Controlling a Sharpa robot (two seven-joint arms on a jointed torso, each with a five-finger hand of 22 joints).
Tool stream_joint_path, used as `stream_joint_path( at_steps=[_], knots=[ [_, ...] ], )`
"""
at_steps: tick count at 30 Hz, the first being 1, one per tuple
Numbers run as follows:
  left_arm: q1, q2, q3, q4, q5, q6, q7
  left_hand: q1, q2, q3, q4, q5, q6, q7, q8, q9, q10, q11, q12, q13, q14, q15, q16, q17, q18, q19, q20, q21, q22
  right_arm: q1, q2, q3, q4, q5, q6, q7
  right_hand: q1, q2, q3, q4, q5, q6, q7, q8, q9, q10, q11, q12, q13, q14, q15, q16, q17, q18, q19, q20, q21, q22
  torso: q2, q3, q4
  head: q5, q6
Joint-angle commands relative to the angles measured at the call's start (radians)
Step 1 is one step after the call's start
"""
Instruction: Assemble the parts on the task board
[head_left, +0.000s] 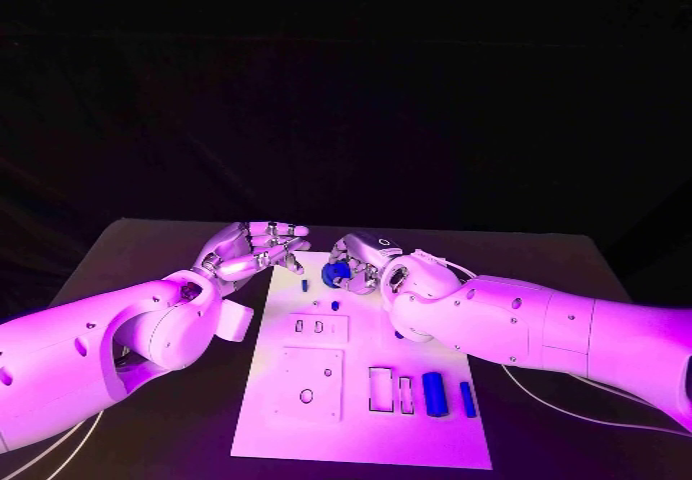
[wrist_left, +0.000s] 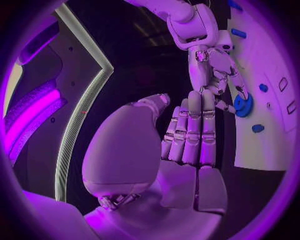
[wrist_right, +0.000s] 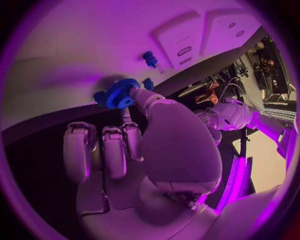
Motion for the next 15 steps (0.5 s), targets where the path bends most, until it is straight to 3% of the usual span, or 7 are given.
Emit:
stream_joint_path(
  at_steps=[1, 15],
  knots=[
    [0.001, 0.001, 0.001, 0.003, -0.002, 0.015, 0.004, -0.009, -0.003, 0.006, -0.001, -0.004, -0.005, 0.011, -0.005, 0.001, -0.005, 0.003, -0.007, 0.001, -0.003, 0.001, 0.006, 0.001, 0.011, -0.009, -0.001, 0.003, 0.001, -0.001, 0.003, -0.001, -0.005, -0.024, 0.039, -0.018, -0.008, 0.003, 0.007, 0.001, 0.004, 0.036, -0.021, 0.046, 0.126, 0.001, 0.0, -0.005, 0.057, 0.087, -0.003, 0.002, 0.178, -0.019, 0.006, 0.0, 0.0, 0.121, 0.0, 0.0008, -0.0011, 0.0, 0.0],
    [0.001, -0.001, 0.001, 0.004, -0.002, 0.013, 0.003, -0.01, -0.004, 0.006, -0.002, -0.004, -0.006, 0.011, -0.006, 0.001, -0.006, 0.003, -0.007, 0.001, -0.004, 0.002, 0.006, 0.001, 0.011, -0.012, 0.0, 0.005, 0.002, -0.003, 0.005, -0.002, -0.011, -0.027, 0.056, -0.025, -0.017, 0.0, 0.011, 0.0, 0.004, 0.033, -0.02, 0.045, 0.127, -0.001, 0.001, -0.007, 0.055, 0.087, -0.002, 0.001, 0.175, -0.018, 0.003, 0.001, -0.004, 0.117, -0.001, 0.0003, 0.0003, -0.001, -0.003]
  ],
)
